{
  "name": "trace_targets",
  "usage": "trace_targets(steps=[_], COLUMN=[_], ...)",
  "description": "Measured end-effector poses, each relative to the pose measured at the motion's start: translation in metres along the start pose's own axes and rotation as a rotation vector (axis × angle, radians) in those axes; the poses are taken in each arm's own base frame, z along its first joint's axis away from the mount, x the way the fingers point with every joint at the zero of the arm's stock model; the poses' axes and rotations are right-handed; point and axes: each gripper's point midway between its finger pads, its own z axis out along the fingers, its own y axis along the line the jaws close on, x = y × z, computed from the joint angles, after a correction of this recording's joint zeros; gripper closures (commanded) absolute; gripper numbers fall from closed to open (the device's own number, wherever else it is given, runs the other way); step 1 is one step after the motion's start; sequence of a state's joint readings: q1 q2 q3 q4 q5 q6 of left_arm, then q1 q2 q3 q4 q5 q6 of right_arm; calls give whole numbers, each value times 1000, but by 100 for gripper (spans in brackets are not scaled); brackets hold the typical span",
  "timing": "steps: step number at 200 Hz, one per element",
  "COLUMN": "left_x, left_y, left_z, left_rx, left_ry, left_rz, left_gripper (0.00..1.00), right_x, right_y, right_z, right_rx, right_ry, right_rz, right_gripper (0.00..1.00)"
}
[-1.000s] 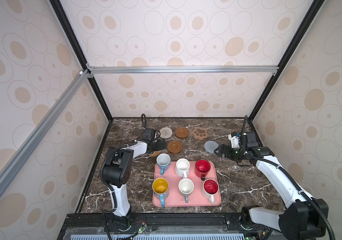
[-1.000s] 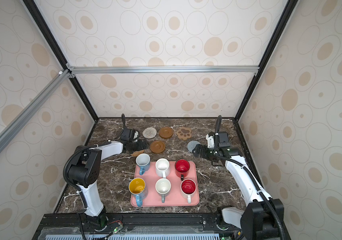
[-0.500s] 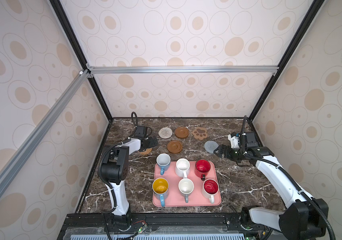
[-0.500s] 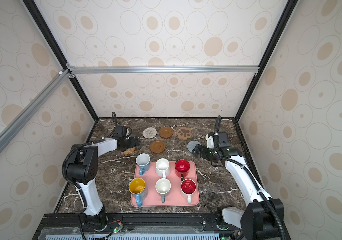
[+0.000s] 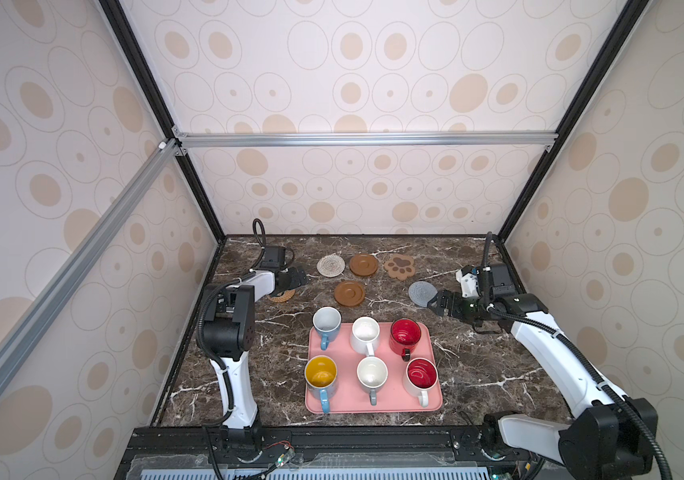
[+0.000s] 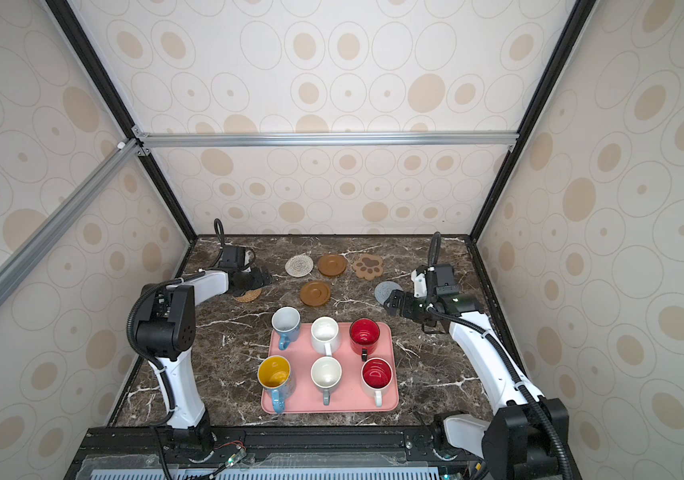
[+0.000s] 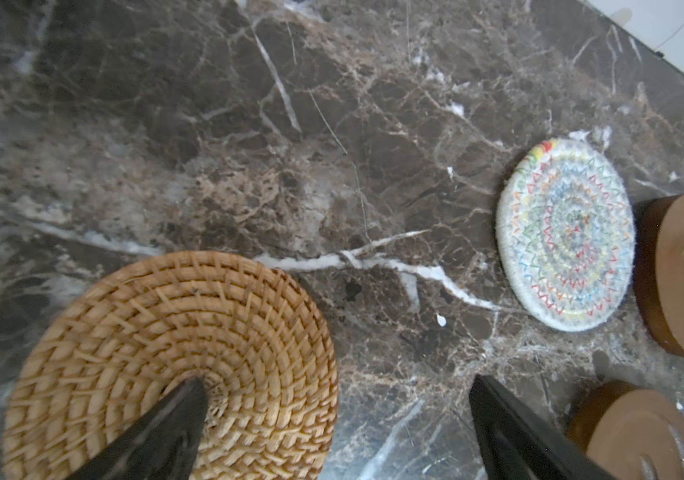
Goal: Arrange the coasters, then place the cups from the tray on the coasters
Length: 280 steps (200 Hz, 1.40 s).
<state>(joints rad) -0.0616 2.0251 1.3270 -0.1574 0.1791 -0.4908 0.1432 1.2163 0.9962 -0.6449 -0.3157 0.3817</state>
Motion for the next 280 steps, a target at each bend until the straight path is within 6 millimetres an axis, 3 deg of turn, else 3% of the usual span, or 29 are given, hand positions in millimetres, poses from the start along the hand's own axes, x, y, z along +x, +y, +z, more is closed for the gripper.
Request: trace_targets(steps=[120, 170, 220, 255, 280], left_x=[-1, -24, -36, -51, -48], left_y=[-2, -16, -53, -103, -129], left_z=[-5, -15, -22, -20, -7], left_rx=[3, 38, 145, 254, 310], left_ry=[31, -5, -20, -56, -49], left_rz=[3, 11, 43, 94, 111], left_gripper=[0, 0, 0, 0, 0], right_x=[1, 1, 0, 1, 1], right_y=[1, 2, 2, 3, 3], right_z=[-2, -5, -5, -5, -5], right_rx=[2, 1, 3, 1, 5], right_ry=[-2, -13, -14, -12, -13], right_rz=[3, 4, 10, 10, 10], right_gripper=[0, 0, 0, 0, 0])
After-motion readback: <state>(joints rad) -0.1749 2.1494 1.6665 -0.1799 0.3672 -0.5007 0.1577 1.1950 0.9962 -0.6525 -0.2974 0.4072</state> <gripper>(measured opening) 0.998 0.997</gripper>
